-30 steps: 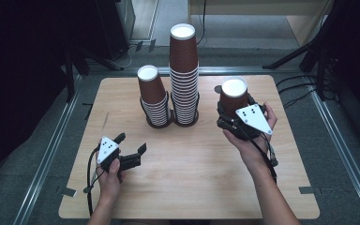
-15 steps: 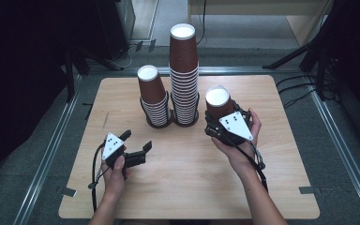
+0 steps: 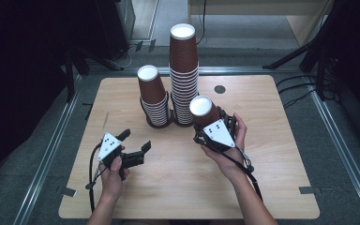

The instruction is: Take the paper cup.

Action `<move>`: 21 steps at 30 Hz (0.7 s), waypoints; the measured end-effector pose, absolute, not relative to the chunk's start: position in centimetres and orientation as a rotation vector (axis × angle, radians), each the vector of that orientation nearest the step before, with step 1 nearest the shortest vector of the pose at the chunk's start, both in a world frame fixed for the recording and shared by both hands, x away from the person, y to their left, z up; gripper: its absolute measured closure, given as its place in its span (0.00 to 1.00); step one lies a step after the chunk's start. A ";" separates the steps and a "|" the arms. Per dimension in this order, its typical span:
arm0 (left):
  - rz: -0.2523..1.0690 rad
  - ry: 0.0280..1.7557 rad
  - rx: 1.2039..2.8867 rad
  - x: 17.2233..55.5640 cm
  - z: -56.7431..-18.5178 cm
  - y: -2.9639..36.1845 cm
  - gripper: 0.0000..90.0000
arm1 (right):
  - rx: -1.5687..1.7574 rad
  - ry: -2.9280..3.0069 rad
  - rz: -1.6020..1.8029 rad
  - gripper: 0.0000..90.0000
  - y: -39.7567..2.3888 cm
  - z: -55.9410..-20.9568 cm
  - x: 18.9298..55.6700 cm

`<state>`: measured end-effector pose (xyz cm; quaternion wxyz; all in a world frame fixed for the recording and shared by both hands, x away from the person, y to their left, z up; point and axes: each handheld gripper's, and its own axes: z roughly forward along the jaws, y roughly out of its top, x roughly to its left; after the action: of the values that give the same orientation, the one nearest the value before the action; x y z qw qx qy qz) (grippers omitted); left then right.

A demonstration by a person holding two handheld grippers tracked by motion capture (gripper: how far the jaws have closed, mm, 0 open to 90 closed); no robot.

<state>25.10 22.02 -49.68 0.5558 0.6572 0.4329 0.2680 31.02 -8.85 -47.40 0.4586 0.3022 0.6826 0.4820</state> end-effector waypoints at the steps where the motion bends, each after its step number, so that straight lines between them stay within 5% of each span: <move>1: 0.633 1.020 1.551 25.1 -49.6 22.0 0.07 | 0.736 1.686 1.181 0.16 -8.7 -47.5 30.9; 21: 0.588 0.984 1.561 25.0 -49.3 21.0 0.07 | 0.454 1.747 1.045 0.15 -5.6 -49.7 29.9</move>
<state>24.96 21.01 -49.31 0.5666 0.6641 0.4188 0.2501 29.91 -5.63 -49.75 0.5036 0.1878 0.7237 0.4328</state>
